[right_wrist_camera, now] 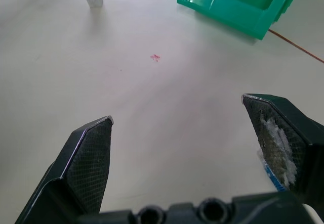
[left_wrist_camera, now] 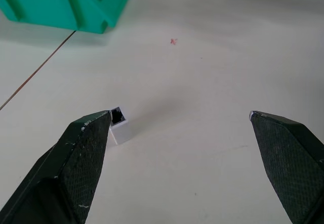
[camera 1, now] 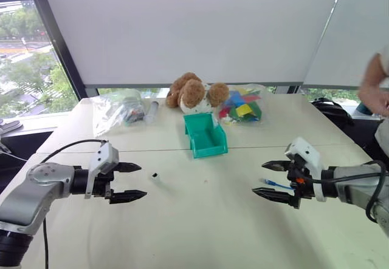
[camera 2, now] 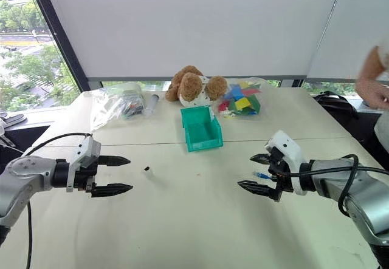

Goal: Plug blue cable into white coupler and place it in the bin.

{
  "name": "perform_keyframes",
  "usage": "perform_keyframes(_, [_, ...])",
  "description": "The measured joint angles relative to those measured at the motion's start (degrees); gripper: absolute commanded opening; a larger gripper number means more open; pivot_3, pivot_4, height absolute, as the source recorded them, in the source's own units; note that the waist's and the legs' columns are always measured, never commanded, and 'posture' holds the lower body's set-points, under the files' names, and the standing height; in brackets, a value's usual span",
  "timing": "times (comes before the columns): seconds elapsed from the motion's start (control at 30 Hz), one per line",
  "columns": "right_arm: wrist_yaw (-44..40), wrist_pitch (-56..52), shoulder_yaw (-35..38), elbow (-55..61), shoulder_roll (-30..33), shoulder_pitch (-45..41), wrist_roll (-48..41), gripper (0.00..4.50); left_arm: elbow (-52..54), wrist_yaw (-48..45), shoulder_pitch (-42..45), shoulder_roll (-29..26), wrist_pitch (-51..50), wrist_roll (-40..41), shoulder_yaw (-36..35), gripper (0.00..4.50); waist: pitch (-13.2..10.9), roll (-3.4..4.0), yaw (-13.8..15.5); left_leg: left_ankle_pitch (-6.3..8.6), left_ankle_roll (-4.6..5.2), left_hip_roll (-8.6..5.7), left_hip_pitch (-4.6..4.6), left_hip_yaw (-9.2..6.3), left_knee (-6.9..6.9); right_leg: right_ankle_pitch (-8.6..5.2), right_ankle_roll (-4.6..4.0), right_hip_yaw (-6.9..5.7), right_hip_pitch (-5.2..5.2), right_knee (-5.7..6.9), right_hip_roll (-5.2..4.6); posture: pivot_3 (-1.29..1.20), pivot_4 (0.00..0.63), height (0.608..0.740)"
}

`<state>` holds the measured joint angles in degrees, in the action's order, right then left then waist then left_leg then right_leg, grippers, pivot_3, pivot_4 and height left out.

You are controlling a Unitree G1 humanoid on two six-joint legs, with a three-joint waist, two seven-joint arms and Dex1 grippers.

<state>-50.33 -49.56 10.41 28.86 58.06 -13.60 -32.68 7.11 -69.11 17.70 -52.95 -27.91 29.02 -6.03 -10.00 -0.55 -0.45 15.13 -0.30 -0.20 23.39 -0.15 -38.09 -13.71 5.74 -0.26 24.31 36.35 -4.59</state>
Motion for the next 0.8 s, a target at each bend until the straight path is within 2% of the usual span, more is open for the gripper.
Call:
perform_keyframes(0.37, [0.0,0.0,0.0,0.1,0.1,0.5,0.4,4.45,1.9,4.6,-1.0,0.9,-2.5,0.7,-0.4,4.5,0.0,0.0,-0.1,0.0,0.0,0.01,0.0,0.0,0.0,0.0,0.0,0.01,0.0,-0.01,0.0,0.0,0.15,0.74])
perform_keyframes(0.8, [4.3,-0.6,1.0,1.9,-0.8,5.2,0.0,4.45,1.3,7.8,0.1,3.6,-3.1,-0.2,0.9,4.5,0.0,-0.01,0.1,0.0,0.0,-0.01,0.0,0.01,0.0,0.0,0.0,0.02,-0.02,-0.02,-0.01,0.0,0.15,0.74])
